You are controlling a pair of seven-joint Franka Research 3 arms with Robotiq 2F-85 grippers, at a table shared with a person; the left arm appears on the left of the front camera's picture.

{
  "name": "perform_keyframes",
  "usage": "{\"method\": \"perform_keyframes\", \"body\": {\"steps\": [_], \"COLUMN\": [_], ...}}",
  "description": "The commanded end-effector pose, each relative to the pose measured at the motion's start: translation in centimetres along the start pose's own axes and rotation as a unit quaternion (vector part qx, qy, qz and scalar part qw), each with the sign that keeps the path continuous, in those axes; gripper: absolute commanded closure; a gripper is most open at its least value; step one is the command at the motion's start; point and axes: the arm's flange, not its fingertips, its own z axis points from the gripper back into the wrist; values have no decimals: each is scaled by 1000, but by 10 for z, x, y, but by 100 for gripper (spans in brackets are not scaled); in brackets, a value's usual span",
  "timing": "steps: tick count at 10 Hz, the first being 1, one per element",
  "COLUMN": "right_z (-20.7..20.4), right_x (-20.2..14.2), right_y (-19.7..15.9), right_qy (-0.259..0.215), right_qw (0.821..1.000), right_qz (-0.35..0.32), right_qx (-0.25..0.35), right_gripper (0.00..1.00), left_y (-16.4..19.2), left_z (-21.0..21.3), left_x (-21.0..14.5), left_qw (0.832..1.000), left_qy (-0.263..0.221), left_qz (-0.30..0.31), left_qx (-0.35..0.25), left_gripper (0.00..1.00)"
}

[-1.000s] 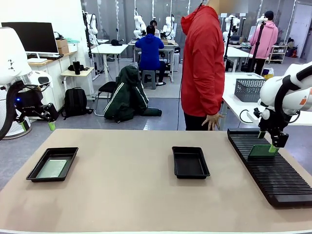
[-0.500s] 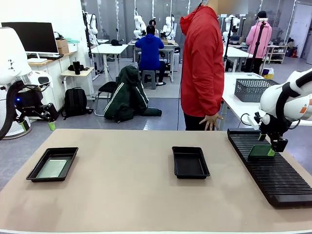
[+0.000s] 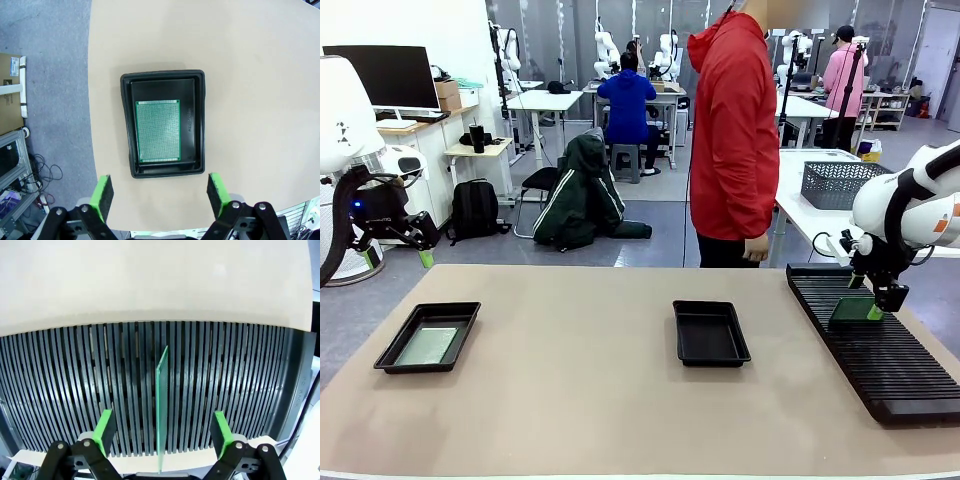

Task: Inspect and transfer BCBs to ESD trays.
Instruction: Pick up the Blank PCB from the PCB Rack and place it in the right ESD tray.

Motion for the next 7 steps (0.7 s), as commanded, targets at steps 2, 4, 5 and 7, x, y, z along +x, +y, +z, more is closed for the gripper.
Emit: {"method": "perform_keyframes", "body": {"steps": [2, 4, 5, 7], "right_z": [0, 0, 0, -2], "right_x": [-2, -2, 0, -1], "right_y": [0, 0, 0, 1], "right_qy": [2, 2, 0, 5], "right_qw": [1000, 1000, 1000, 1000], "right_qz": [1, 1, 0, 8], "right_qx": [2, 2, 0, -1], "right_gripper": [0, 0, 0, 8], "left_y": [0, 0, 0, 0], "left_z": [-1, -1, -1, -1], "left_x": [-1, -1, -1, -1], "left_qw": [1000, 1000, 1000, 1000], "left_qy": [-4, -4, -4, -4], "left_qz": [1, 1, 1, 1], "left_qx": [-3, -3, -3, -3], "left_gripper": [0, 0, 0, 0]}}
